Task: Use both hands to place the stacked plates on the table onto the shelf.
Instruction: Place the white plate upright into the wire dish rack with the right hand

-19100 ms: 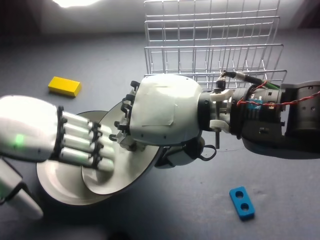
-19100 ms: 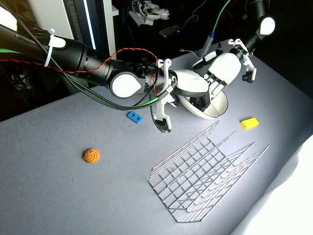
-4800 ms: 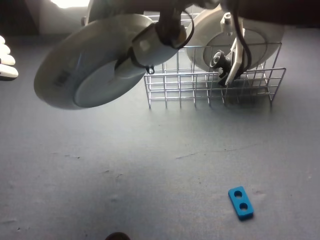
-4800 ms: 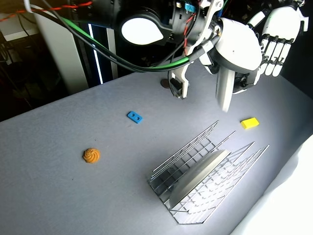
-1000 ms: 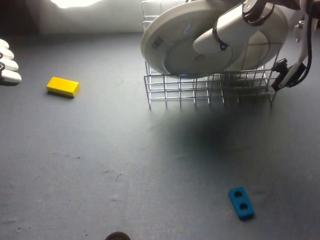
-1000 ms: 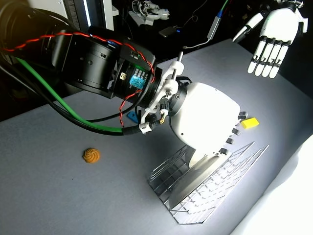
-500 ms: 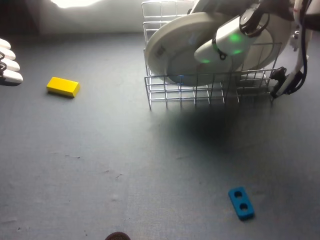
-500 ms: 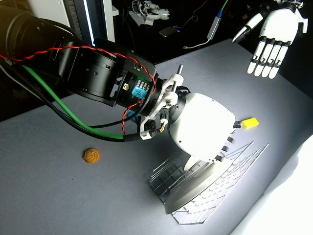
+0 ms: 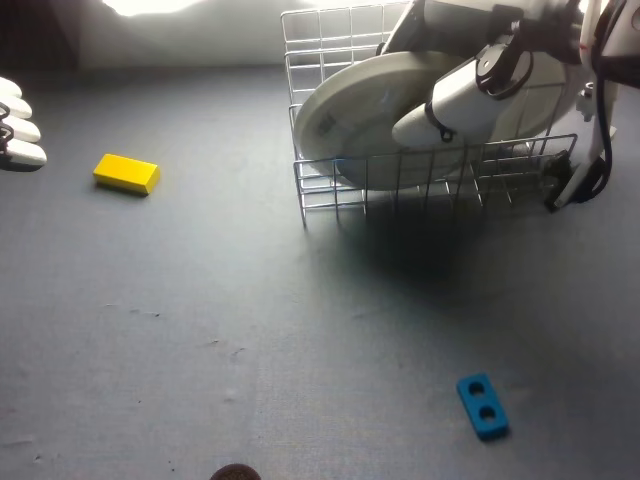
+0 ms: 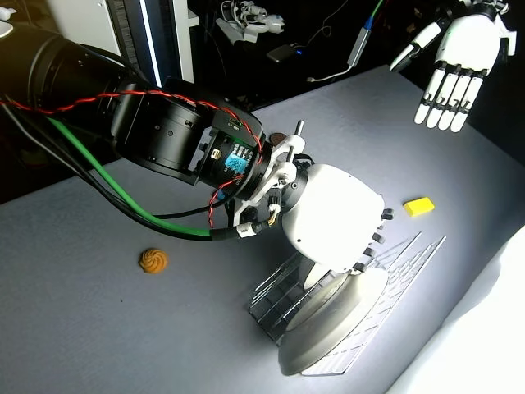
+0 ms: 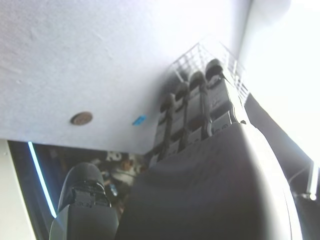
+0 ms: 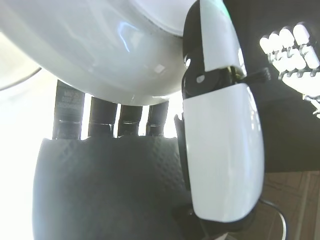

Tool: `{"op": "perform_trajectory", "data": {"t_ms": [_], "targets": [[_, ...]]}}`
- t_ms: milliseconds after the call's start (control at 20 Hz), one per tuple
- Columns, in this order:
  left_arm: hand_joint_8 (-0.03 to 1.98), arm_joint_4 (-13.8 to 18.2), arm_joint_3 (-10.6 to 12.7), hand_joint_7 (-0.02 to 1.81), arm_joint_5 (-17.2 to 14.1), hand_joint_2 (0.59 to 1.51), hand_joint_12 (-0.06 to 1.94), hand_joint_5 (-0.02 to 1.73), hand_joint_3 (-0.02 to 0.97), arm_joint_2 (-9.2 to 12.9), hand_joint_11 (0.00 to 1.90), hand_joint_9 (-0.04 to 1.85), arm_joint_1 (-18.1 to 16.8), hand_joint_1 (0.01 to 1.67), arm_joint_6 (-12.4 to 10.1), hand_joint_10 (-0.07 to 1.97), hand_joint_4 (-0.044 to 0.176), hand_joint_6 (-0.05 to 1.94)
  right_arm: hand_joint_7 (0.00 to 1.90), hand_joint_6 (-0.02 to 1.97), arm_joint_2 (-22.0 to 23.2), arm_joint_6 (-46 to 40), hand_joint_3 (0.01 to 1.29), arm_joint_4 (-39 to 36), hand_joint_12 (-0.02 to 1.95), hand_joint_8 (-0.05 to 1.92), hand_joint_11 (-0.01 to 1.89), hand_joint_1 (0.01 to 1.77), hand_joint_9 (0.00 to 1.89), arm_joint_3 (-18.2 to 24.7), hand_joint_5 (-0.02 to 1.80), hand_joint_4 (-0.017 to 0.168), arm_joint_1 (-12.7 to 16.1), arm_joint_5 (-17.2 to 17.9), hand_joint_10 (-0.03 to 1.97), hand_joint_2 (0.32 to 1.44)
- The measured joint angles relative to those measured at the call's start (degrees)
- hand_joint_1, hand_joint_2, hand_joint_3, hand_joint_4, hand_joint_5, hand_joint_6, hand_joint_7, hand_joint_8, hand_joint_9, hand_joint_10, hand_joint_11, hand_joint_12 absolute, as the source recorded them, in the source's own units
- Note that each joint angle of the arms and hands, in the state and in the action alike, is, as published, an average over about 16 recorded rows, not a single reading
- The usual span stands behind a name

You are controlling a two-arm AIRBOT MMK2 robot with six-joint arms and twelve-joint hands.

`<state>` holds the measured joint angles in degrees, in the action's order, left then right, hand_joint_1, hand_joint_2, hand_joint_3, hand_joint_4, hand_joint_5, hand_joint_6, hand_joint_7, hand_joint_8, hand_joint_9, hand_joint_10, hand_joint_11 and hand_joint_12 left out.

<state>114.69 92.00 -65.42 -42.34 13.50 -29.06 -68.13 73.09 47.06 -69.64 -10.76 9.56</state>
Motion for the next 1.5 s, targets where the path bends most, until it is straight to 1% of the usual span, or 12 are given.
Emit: {"op": "perform_trajectory", "data": {"t_ms": [250, 450, 550, 800, 850, 900, 1050, 1100, 1200, 1300, 1500], "targets": [[0.01, 0.0, 0.0, 0.05, 0.0, 1.101, 0.0, 0.05, 0.009, 0.0, 0.02, 0.02, 0.0, 0.01, 0.0, 0.01, 0.003, 0.01, 1.08, 0.89, -0.1, -0.1, 0.02, -0.5, 1.14, 0.58, 0.84, 1.22, 1.26, 0.0, 0.95, 0.003, -0.4, 0.1, 0.02, 1.0], [0.01, 0.0, -0.1, 0.05, 0.0, 1.101, 0.0, 0.04, 0.008, 0.0, 0.02, 0.02, 0.0, 0.01, 0.0, 0.01, 0.003, 0.01, 1.08, 0.9, -0.2, -0.2, 0.02, -0.6, 1.14, 0.57, 0.84, 1.21, 1.26, 0.0, 0.95, 0.004, -0.5, 0.2, 0.02, 1.01], [0.01, 0.0, -0.2, 0.05, 0.0, 1.101, 0.0, 0.04, 0.008, 0.0, 0.02, 0.02, 0.0, 0.01, 0.0, 0.01, 0.003, 0.01, 1.09, 0.9, -0.2, -0.2, 0.02, -0.7, 1.14, 0.53, 0.84, 1.21, 1.25, 0.0, 0.94, 0.003, -0.6, 0.2, 0.02, 1.01], [0.01, 0.0, -0.3, 0.04, 0.0, 1.102, 0.0, 0.03, 0.008, 0.0, 0.02, 0.02, 0.0, 0.01, 0.0, 0.01, 0.003, 0.01, 1.12, 0.93, -0.2, -0.3, 0.02, -1.2, 1.18, 0.3, 0.82, 1.2, 1.23, 0.0, 0.93, -0.002, -0.7, 0.3, 0.02, 1.02], [0.01, 0.0, -0.4, 0.04, 0.0, 1.102, 0.0, 0.03, 0.008, 0.0, 0.02, 0.02, 0.0, 0.01, 0.1, 0.01, 0.003, 0.01, 1.13, 0.93, -0.2, -0.3, 0.02, -1.3, 1.17, 0.28, 0.82, 1.2, 1.23, 0.0, 0.93, -0.002, -0.7, 0.4, 0.02, 1.02], [0.01, 0.0, -0.4, 0.04, 0.0, 1.102, 0.0, 0.03, 0.008, 0.0, 0.02, 0.02, 0.0, 0.01, 0.1, 0.01, 0.004, 0.01, 1.13, 0.93, -0.2, -0.3, 0.02, -1.5, 1.17, 0.29, 0.83, 1.2, 1.24, 0.0, 0.93, -0.002, -0.7, 0.4, 0.02, 1.02], [0.01, 0.0, -0.5, 0.04, 0.0, 1.102, 0.0, 0.02, 0.008, 0.0, 0.02, 0.02, 0.0, 0.01, 0.1, 0.01, 0.004, 0.01, 1.11, 0.93, -0.2, -0.4, 0.02, -2.5, 1.16, 0.44, 0.83, 1.19, 1.24, 0.0, 0.94, -0.001, -0.6, 0.4, 0.02, 1.02], [0.01, 0.0, -0.5, 0.04, 0.0, 1.102, 0.0, 0.02, 0.008, 0.0, 0.02, 0.02, 0.0, 0.01, 0.1, 0.01, 0.004, 0.01, 1.11, 0.93, -0.2, -0.4, 0.02, -2.9, 1.17, 0.44, 0.82, 1.19, 1.24, 0.0, 0.93, -0.001, -0.6, 0.3, 0.02, 1.02], [0.01, 0.0, -0.5, 0.04, 0.0, 1.102, 0.0, 0.02, 0.008, 0.0, 0.02, 0.02, 0.0, 0.01, 0.2, 0.01, 0.004, 0.01, 1.11, 0.94, -0.2, -0.4, 0.02, -3.9, 1.18, 0.37, 0.81, 1.18, 1.23, 0.0, 0.92, -0.003, -0.5, 0.3, 0.02, 1.02], [0.01, 0.0, -0.6, 0.03, 0.0, 1.102, 0.0, 0.02, 0.008, 0.0, 0.02, 0.02, 0.0, 0.01, 0.2, 0.01, 0.004, 0.01, 1.1, 0.88, -0.2, -0.4, 0.02, -5.1, 1.18, 0.3, 0.79, 1.15, 1.21, 0.0, 0.9, -0.005, -0.3, 0.3, 0.02, 1.03], [0.01, 0.0, -0.6, 0.04, 0.0, 1.102, 0.0, 0.02, 0.008, 0.0, 0.02, 0.02, 0.0, 0.01, 0.3, 0.01, 0.004, 0.01, 1.08, 0.65, -0.2, -0.4, 0.02, -7.5, 1.17, 0.28, 0.73, 1.08, 1.17, 0.0, 0.89, -0.004, 0.2, 0.8, 0.02, 1.04]]}}
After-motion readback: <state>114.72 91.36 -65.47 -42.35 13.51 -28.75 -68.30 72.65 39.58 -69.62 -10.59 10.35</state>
